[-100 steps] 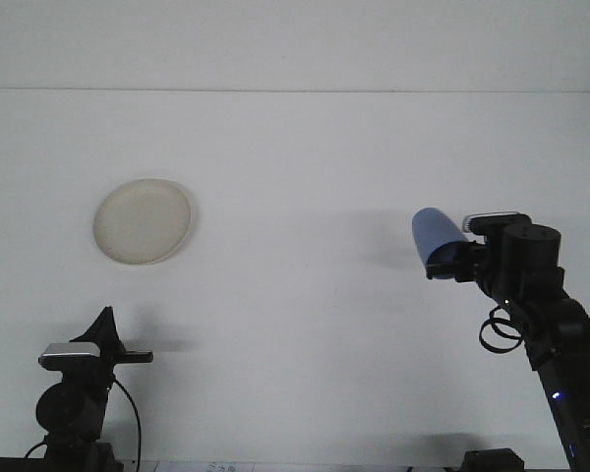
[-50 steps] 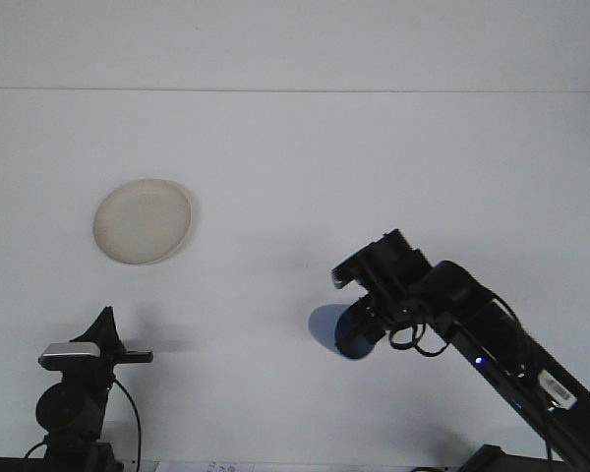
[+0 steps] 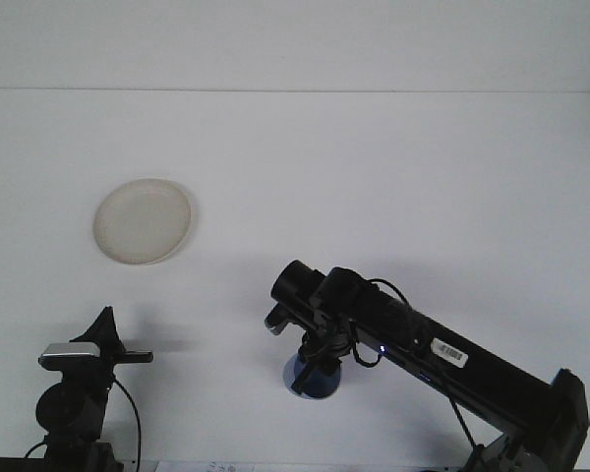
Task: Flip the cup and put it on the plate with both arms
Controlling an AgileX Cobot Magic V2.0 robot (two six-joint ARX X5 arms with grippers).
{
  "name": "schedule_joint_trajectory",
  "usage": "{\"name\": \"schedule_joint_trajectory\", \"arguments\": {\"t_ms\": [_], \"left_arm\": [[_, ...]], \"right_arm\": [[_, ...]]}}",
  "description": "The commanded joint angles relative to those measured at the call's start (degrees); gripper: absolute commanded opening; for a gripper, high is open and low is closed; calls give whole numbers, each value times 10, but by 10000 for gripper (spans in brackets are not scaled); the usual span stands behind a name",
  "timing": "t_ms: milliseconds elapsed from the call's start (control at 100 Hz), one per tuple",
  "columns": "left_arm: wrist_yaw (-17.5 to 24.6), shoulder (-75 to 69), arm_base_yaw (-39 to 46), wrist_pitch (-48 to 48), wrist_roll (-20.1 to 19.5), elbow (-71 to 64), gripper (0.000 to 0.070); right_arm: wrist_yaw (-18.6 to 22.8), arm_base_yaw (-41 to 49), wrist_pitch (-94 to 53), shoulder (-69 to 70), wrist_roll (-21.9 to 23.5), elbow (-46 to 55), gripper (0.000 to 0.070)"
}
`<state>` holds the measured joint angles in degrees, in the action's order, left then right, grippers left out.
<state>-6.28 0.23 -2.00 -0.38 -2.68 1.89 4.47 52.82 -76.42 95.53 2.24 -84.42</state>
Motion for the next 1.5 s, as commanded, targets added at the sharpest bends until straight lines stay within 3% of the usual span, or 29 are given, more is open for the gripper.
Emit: {"name": "schedule_joint_trajectory", "arguments": {"t_ms": [0, 290, 350, 450, 500, 940, 1260, 1490], "left_arm": [[-3, -1, 1, 7, -7, -11, 13], [-3, -1, 1, 7, -7, -11, 13], [-3, -1, 1, 7, -7, -11, 13], [-3, -1, 1, 7, -7, -11, 13], [-3, -1, 1, 7, -7, -11, 13], [-3, -1, 1, 7, -7, -11, 13], [-3, 0, 1, 7, -7, -11, 13], [-3, -1, 1, 7, -7, -11, 13]], "right_arm": [[-1, 12, -4, 23, -10, -14, 0], [-2, 23, -14, 55, -21, -14, 16], [0, 23, -10, 55, -21, -14, 113], [0, 23, -5, 55, -21, -14, 363], [0, 23, -4, 55, -21, -14, 423], [-18, 11, 14, -37, -31, -30, 426], [-111, 3, 170, -292, -16, 7, 426], [-264, 3, 284, -514, 53, 206, 426]]}}
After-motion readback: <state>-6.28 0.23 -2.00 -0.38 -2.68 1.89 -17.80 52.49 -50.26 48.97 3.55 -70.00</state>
